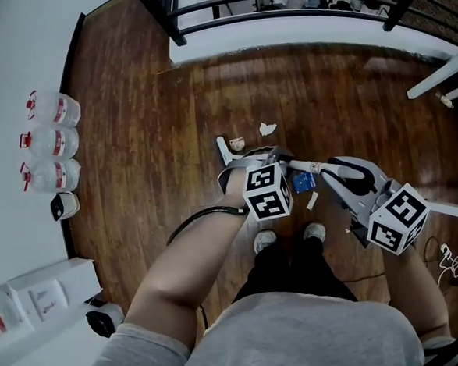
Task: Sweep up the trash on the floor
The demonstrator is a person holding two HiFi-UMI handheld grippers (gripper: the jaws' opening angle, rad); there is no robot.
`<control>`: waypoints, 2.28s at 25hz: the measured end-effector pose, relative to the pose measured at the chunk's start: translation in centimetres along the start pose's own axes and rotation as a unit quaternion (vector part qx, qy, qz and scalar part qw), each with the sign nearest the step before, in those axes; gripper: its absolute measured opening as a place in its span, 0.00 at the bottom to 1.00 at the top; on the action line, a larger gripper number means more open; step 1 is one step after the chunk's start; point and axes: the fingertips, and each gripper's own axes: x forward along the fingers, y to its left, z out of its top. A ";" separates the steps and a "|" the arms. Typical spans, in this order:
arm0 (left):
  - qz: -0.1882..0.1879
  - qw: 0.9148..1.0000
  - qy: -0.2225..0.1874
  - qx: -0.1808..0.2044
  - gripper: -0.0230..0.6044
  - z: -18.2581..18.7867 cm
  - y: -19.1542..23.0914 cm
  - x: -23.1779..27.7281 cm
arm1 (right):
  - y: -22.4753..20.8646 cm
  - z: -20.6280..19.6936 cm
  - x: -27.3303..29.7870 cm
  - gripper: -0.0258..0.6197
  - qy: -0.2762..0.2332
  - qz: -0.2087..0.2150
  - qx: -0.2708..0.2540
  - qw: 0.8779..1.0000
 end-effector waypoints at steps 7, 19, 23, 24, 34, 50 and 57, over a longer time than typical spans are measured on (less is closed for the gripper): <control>-0.021 0.999 -0.022 0.030 0.17 7.8 -1.0 5.3 | -5.5 -0.9 -7.2 0.21 -0.018 -0.049 0.010 0.999; -0.074 0.988 -0.073 0.112 0.17 24.1 -6.9 13.2 | -12.2 -3.6 -23.9 0.21 -0.057 -0.152 0.055 0.985; -0.098 0.981 -0.096 0.138 0.17 29.2 -9.0 14.8 | -13.6 -3.8 -29.2 0.21 -0.073 -0.194 0.071 0.976; -0.104 0.979 -0.100 0.144 0.17 30.3 -9.6 15.0 | -13.8 -3.9 -30.3 0.21 -0.077 -0.203 0.075 0.973; -0.153 0.961 -0.137 0.184 0.17 39.1 -15.3 17.5 | -14.9 -5.4 -40.2 0.22 -0.111 -0.285 0.106 0.946; -0.144 0.962 -0.138 0.186 0.17 39.8 -16.8 14.8 | -11.6 -4.0 -40.8 0.23 -0.124 -0.258 0.087 0.954; -0.115 0.968 -0.153 0.165 0.17 35.5 -15.1 9.9 | -6.7 -1.2 -34.9 0.25 -0.125 -0.229 0.057 0.964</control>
